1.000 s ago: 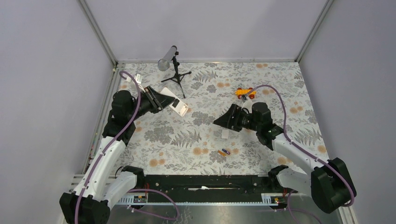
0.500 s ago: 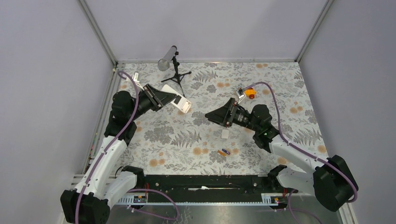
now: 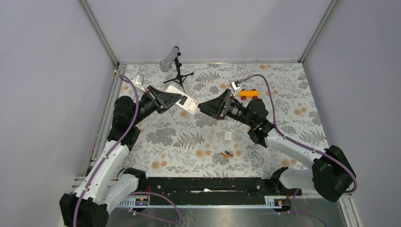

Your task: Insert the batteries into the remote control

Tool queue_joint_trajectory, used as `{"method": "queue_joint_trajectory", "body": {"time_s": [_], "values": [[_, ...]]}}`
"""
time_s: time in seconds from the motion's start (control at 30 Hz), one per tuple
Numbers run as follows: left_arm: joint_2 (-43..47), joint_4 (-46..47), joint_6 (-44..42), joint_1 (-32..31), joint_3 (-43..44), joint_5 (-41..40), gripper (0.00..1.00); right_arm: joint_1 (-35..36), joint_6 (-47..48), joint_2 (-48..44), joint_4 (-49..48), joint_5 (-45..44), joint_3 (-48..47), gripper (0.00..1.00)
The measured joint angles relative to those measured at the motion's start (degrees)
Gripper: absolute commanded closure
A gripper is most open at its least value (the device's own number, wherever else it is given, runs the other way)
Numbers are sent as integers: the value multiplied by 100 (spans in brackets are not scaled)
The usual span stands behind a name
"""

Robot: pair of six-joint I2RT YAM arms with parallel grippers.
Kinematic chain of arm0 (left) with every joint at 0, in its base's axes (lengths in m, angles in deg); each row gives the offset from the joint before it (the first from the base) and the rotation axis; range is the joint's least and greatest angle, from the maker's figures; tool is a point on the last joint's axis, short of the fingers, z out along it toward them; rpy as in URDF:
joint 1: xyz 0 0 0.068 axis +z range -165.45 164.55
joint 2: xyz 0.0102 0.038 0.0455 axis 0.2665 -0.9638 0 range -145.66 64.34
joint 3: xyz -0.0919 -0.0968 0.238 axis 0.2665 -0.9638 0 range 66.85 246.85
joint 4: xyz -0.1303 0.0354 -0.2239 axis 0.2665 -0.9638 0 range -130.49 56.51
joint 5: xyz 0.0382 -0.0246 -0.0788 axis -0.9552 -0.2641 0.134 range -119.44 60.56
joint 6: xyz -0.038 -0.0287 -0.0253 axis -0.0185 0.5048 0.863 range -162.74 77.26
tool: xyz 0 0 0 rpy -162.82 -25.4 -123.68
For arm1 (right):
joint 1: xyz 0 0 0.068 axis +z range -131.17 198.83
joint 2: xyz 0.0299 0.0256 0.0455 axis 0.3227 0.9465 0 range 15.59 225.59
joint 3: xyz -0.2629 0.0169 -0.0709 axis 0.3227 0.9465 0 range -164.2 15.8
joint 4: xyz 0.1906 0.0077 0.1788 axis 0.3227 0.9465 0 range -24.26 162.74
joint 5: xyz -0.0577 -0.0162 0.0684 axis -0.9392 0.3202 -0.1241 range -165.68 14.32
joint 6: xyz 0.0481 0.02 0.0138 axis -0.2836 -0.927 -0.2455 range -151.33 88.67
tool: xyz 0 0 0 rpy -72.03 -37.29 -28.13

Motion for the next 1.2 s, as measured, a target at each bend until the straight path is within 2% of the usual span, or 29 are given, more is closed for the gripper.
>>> {"method": "queue_joint_trajectory", "body": {"time_s": [0.1, 0.33, 0.43, 0.53, 0.6, 0.67, 0.77, 0.8, 0.87, 1.03, 1.2], "values": [[7, 118, 144, -28, 0, 4, 100, 57, -2, 188, -13, -15, -92, 11], [7, 297, 321, -101, 0, 33, 100, 83, -68, 608, -507, 17, -243, 33], [7, 374, 374, -125, 0, 79, 100, 87, -153, 739, -833, 59, -304, 48], [2, 452, 402, -144, 0, 140, 99, 90, -280, 848, -1193, 103, -306, 69], [2, 461, 396, -149, 0, 175, 88, 94, -367, 911, -1360, 127, -306, 80], [-2, 461, 413, -149, 0, 205, 58, 96, -393, 944, -1486, 162, -306, 88], [-2, 448, 271, -149, 2, 297, 31, 98, -286, 949, -1504, 179, -306, 97], [-2, 409, 188, -149, 13, 352, 26, 98, -192, 949, -1460, 192, -306, 98], [-2, 210, -4, -155, 81, 461, 23, 98, 50, 931, -1309, 221, -306, 99], [-35, -304, -490, -153, 378, 879, 33, 98, 756, 638, -719, 358, -304, 100], [-131, -363, -737, -59, 437, 1412, 34, 98, 1292, 201, -251, 581, -304, 100]]}}
